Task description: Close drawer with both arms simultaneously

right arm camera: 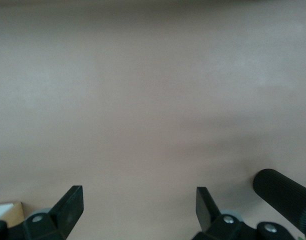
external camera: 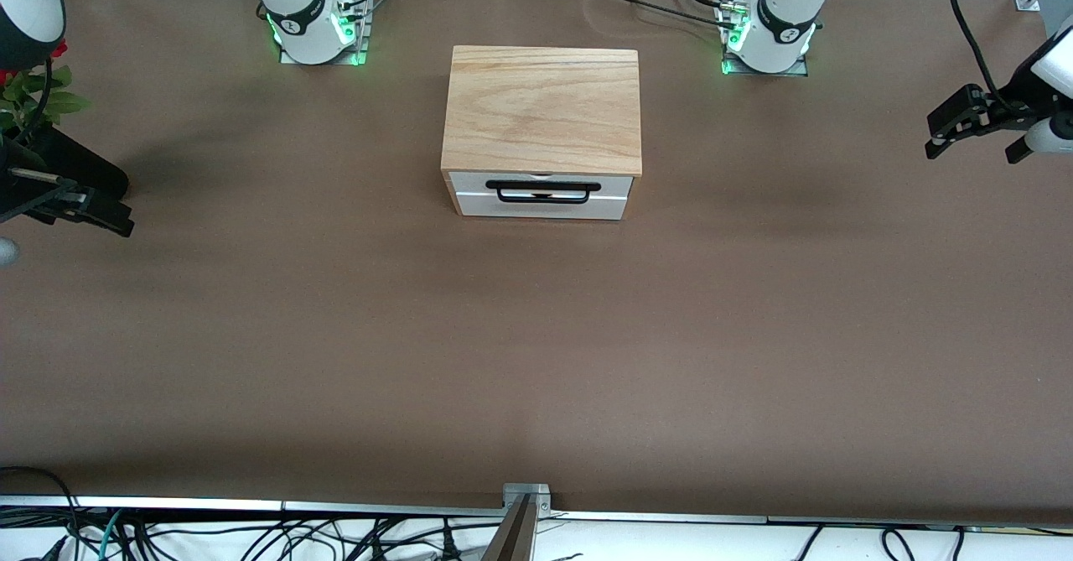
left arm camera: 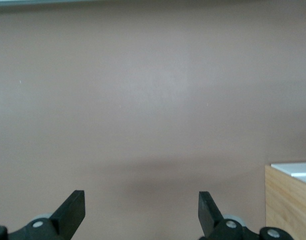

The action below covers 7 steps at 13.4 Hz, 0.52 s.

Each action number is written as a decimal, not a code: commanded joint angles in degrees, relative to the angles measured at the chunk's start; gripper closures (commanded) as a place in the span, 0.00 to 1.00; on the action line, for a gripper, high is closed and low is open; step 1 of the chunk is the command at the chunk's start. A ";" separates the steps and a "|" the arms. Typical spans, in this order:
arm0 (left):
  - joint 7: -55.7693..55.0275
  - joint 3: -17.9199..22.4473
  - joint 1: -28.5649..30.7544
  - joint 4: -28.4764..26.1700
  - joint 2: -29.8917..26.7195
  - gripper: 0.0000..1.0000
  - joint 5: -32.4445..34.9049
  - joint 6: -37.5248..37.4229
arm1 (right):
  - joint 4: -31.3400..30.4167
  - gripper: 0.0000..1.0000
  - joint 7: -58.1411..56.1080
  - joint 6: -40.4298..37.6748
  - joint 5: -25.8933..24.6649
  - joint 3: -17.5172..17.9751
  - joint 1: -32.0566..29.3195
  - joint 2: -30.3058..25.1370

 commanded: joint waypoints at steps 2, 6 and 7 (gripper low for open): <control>0.21 -0.62 0.33 5.36 4.22 0.00 1.25 -1.19 | -5.42 0.00 -5.84 1.34 -0.05 1.48 -2.29 -3.57; 0.21 -0.62 0.33 5.53 4.75 0.00 0.63 -0.93 | -3.14 0.00 -6.11 -0.68 0.21 1.48 -1.94 -2.16; 0.30 -0.62 0.33 5.53 4.75 0.00 0.63 -0.93 | -3.14 0.00 -6.19 -0.68 0.21 1.48 -1.94 -2.16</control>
